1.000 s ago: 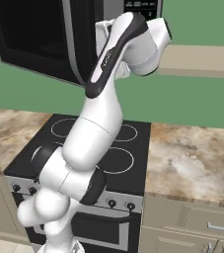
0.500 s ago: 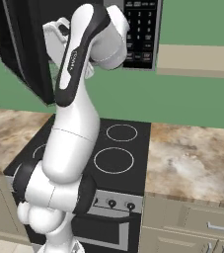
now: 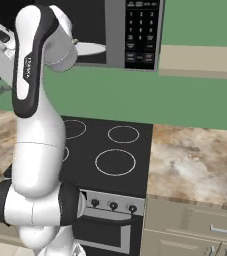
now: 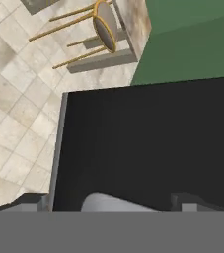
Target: Open the microwave door.
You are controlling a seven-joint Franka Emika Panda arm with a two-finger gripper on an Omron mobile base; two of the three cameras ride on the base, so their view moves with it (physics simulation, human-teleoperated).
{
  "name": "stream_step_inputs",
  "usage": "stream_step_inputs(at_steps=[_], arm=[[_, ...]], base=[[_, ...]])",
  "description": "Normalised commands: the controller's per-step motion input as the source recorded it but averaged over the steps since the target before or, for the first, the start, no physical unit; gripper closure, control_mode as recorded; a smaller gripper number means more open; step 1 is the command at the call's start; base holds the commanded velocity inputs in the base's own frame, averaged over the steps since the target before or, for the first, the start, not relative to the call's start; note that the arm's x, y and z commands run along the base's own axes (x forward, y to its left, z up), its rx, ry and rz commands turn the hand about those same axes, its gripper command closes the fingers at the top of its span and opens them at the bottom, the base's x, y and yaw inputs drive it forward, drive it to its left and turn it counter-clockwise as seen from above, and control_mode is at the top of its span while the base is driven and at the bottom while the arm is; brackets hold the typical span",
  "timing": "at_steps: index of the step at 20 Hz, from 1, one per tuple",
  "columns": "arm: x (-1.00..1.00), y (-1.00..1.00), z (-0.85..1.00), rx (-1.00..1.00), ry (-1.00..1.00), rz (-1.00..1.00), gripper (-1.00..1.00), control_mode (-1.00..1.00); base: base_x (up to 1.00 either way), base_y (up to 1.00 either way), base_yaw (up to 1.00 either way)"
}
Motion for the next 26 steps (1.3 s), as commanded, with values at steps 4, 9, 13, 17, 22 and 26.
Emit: stream_step_inputs(at_steps=[4, 9, 13, 17, 22, 26], arm=[[-0.61, 1.00, -0.17, 0.00, -0.20, 0.24, -1.00, -1.00], [-0.12, 1.00, -0.04, 0.03, -0.16, 0.20, -1.00, -1.00], [-0.02, 0.98, 0.00, 0.02, -0.07, 0.18, -1.00, -1.00], [-0.15, -0.04, 0.00, 0.00, -0.15, 0.03, -1.00, -1.00], [-0.01, -1.00, 0.00, 0.03, -0.22, -0.25, -1.00, -1.00], [0.00, -1.00, 0.00, 0.09, -0.23, -0.25, -1.00, -1.00]], base=[[0.00, 0.00, 0.00], [0.00, 0.00, 0.00], [0.00, 0.00, 0.00], [0.00, 0.00, 0.00], [0.00, 0.00, 0.00], [0.00, 0.00, 0.00]])
